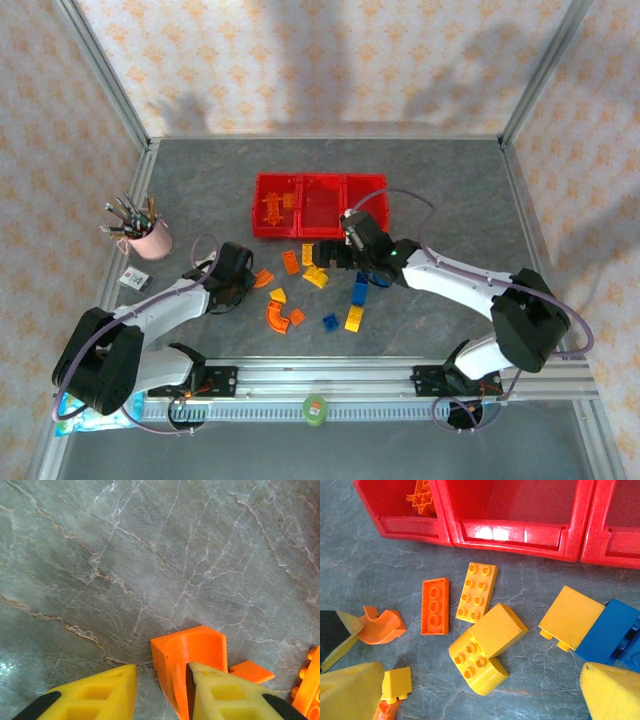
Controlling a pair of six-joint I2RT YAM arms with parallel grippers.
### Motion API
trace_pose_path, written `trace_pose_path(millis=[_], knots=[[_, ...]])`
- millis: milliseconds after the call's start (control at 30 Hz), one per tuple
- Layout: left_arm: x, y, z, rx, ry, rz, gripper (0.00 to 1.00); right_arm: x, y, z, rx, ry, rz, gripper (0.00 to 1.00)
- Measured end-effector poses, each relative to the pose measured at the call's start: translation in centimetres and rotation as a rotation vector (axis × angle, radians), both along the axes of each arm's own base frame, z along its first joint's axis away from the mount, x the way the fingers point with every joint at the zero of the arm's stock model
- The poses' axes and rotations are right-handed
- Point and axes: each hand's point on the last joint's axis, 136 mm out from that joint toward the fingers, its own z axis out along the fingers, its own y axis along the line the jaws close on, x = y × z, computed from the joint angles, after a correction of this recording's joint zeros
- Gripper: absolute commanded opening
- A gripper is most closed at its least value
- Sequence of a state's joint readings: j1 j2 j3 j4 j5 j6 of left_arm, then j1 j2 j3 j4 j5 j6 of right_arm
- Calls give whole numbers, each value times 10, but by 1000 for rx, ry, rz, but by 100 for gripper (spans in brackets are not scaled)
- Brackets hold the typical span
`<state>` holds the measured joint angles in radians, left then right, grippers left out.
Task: Sort the legos into containers by color
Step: Pick up the lego from the middle-left of the table.
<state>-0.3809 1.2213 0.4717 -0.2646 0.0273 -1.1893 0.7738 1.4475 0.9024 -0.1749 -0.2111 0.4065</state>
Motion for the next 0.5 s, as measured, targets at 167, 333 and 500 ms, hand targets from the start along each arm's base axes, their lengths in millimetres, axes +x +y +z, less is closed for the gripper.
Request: trace_pose_path(millis=[167, 333, 500], knots=[[2, -2, -2, -10, -3, 0, 23, 0, 0, 0, 1, -1, 0, 100], [6, -3, -3, -26, -15, 1, 14, 0, 0, 0, 1, -2, 0, 100], [10, -4, 0, -37, -32, 1, 2, 0, 0, 0, 0, -1, 0, 100]])
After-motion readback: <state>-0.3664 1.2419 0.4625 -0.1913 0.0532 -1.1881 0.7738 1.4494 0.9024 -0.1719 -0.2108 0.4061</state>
